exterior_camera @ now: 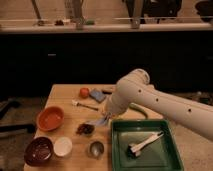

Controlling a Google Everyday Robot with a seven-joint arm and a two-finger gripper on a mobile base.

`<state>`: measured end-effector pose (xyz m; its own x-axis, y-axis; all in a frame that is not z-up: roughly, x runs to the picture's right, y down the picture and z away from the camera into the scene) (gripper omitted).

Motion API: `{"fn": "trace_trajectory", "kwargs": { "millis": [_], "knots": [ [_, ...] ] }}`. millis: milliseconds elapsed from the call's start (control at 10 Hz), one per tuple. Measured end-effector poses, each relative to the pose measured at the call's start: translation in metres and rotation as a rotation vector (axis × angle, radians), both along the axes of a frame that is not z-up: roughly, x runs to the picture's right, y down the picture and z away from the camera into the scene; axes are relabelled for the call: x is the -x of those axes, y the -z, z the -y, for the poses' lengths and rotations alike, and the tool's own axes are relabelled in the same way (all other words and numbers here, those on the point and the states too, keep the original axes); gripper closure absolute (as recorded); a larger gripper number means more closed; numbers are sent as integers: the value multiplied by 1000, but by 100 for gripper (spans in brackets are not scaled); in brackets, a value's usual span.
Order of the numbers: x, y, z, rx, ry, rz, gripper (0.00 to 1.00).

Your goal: Place towel in metal cup

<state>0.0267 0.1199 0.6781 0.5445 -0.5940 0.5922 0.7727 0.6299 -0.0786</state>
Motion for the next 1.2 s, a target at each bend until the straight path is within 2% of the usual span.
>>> {"fn": "trace_trajectory", "kwargs": {
  "millis": [200,500,600,1200],
  "knots": [
    [-10,11,-15,9,18,15,100],
    [-25,16,-36,32,39,16,100],
    [-31,21,-46,51,42,20,100],
    [-32,21,-47,55,41,21,100]
  ]
}}
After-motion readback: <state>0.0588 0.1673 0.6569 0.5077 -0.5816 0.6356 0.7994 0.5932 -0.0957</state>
